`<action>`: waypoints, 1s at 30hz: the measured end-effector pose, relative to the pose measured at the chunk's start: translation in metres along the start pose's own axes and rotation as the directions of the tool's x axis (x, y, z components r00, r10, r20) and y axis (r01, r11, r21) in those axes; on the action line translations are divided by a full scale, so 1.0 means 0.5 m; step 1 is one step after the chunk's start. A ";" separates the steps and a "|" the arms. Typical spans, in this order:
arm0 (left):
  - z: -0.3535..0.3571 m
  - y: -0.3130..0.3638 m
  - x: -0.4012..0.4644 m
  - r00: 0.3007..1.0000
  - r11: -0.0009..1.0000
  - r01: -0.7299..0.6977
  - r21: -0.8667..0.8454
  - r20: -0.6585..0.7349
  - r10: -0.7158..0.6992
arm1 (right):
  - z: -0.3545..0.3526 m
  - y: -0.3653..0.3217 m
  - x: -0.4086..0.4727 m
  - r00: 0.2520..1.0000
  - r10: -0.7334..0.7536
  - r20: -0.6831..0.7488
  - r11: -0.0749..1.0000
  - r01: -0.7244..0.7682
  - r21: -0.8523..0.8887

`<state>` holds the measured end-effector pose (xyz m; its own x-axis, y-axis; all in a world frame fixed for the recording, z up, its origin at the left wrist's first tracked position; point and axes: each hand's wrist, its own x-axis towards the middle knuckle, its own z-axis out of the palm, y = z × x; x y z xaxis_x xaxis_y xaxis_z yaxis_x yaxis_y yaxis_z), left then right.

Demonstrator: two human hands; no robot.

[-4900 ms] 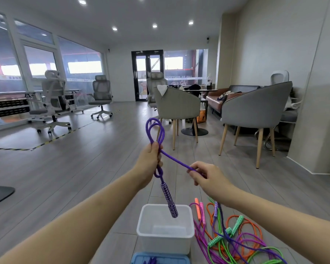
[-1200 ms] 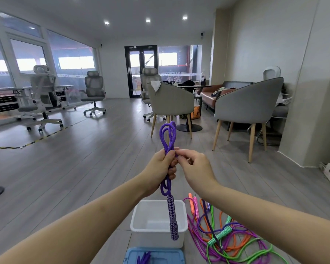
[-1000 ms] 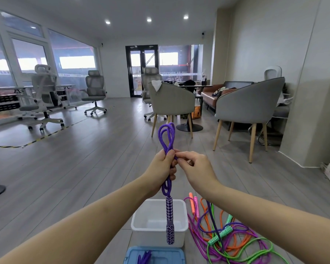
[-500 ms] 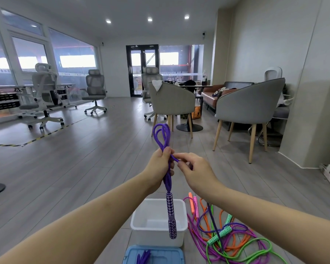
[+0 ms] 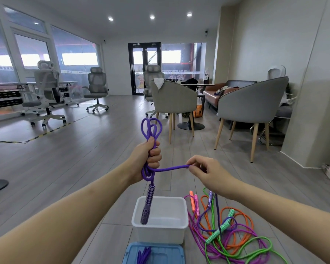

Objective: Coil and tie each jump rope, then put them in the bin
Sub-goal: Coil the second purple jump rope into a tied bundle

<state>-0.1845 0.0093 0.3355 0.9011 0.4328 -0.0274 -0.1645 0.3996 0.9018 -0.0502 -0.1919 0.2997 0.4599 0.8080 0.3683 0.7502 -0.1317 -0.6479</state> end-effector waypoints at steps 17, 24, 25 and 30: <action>0.000 -0.004 -0.016 0.999 0.987 -0.030 0.156 0.040 0.024 | -0.014 0.002 0.011 0.994 -0.091 -0.067 0.990 0.083 -0.111; 0.020 -0.039 -0.020 0.995 0.933 -0.008 0.359 0.095 -0.027 | 0.004 -0.022 0.015 0.941 -0.335 -0.047 0.893 0.301 -0.334; 0.021 -0.041 -0.021 0.994 0.929 -0.005 0.370 0.104 -0.036 | 0.005 -0.025 0.016 0.939 -0.336 -0.079 0.897 0.293 -0.332; 0.030 -0.060 -0.029 0.983 0.897 -0.002 0.442 0.166 -0.080 | 0.010 -0.037 0.020 0.927 -0.352 -0.132 0.901 0.297 -0.318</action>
<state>-0.1865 -0.0209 0.3153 0.9655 0.2590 -0.0270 0.0280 0.0000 0.9996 -0.0617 -0.1788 0.3119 0.2250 0.7190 0.6576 0.9630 -0.0615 -0.2623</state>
